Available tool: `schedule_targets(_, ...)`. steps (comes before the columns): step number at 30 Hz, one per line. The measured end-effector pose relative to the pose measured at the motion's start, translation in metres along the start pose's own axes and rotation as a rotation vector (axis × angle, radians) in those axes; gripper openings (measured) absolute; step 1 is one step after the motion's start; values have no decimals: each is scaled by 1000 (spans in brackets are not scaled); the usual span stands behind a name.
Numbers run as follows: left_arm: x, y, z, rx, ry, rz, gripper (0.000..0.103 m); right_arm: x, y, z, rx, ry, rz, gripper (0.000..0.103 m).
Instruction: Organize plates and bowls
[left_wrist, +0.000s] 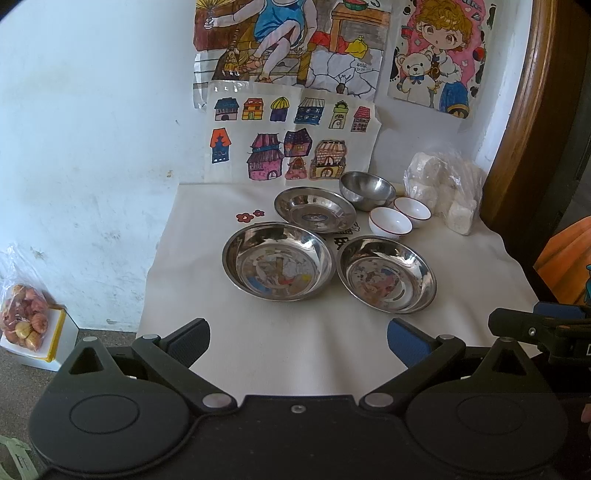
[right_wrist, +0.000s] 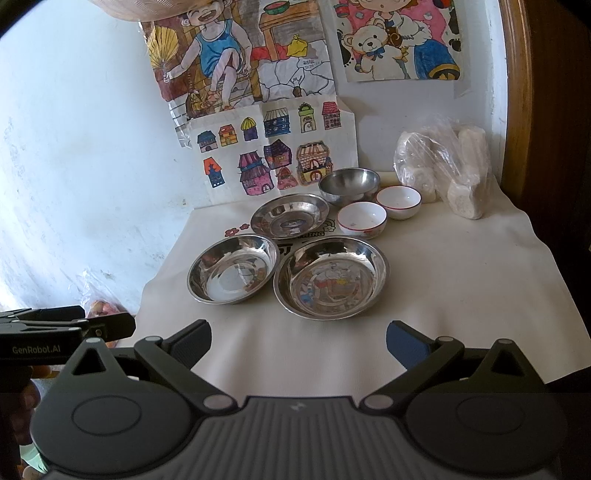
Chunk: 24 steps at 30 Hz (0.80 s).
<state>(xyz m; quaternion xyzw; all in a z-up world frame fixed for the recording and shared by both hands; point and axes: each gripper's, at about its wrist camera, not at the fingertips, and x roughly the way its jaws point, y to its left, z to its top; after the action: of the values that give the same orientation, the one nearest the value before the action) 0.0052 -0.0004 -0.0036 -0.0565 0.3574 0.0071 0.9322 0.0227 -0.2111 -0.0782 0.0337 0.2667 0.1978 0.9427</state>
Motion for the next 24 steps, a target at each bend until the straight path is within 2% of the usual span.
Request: schedule_targets(24,0,0,0,-1,1,0,102,2,0,1,0,1,-1,103)
